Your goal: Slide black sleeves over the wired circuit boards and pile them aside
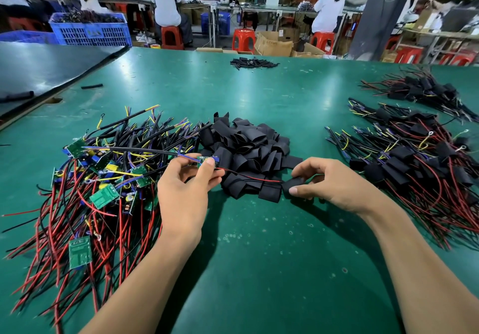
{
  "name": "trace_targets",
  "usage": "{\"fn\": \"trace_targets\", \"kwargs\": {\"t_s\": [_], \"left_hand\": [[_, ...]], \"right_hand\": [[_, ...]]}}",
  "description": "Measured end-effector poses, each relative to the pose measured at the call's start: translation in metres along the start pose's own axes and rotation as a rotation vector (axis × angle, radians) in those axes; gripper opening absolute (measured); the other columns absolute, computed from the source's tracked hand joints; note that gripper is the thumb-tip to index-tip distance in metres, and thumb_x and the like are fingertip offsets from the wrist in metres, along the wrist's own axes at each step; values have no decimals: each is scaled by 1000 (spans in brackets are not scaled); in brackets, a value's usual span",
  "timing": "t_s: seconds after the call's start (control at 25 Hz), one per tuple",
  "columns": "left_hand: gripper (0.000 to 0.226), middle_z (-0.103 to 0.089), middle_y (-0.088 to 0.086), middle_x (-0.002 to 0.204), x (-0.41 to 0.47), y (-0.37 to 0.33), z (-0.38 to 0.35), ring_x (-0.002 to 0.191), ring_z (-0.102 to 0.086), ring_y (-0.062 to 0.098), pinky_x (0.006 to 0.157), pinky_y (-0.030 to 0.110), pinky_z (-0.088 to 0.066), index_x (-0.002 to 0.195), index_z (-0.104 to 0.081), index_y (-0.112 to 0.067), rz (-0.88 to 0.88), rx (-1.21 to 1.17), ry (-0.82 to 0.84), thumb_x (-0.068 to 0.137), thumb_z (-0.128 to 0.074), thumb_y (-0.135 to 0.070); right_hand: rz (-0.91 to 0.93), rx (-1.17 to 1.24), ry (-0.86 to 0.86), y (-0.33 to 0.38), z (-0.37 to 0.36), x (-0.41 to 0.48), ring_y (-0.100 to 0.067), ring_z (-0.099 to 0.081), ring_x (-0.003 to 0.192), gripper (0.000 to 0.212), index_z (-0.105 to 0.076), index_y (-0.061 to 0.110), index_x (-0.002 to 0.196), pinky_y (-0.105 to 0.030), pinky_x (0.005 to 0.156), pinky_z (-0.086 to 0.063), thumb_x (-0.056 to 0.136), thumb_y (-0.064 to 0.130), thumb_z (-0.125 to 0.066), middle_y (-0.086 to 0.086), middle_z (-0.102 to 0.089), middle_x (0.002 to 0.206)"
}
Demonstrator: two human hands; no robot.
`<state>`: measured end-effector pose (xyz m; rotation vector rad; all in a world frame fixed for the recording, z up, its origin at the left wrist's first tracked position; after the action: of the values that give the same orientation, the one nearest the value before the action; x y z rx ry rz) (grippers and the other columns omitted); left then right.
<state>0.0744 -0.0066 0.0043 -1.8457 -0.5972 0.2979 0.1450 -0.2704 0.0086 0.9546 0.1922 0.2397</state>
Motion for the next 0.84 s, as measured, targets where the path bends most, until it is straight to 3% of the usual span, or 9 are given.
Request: {"fn": "trace_targets", "kwargs": {"t_s": [0.28,0.52,0.6,0.84], "left_hand": [[10,-69,15,83,0,0,0,76,-75,27,68,25,-59,93,-59,-4,-15,18,-9,91,-69,-6],[10,-69,14,83,-1,-1,-1,76,-75,26,69,25,-59,91,-59,-4,-19,20,-13,91,-69,-6],[11,-69,14,83,-2,-2,0,77,-75,26,69,25,-59,90,-59,-5,-22,25,-13,91,-69,-6],[12,-69,12,78,-3,-5,1,80,-75,31,71,28,-60,88,-57,-7,-6,-23,-24,92,-68,-6]], "right_hand": [[26,-123,-10,2,1,-1,-12,-56,63,33,-67,27,100,-23,66,-46,75,17,-86,3,-68,92],[32,-112,2,-1,0,2,-11,-63,67,35,-71,28,106,-25,71,-49,75,20,-87,5,-71,88],[33,-30,4,-2,1,2,-13,-65,67,32,-71,25,102,-27,69,-51,75,16,-86,1,-73,86],[36,164,-23,-4,7,-2,-3,-60,59,28,-70,20,98,-10,52,-41,75,16,-86,9,-72,78]]}}
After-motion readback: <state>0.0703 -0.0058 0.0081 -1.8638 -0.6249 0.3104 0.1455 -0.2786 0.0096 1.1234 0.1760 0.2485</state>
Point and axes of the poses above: each hand's wrist, its own x-axis towards the middle knuckle, its own z-axis out of the back of the hand, y = z × x, the point moved 4 cm from there along x, towards the middle knuckle
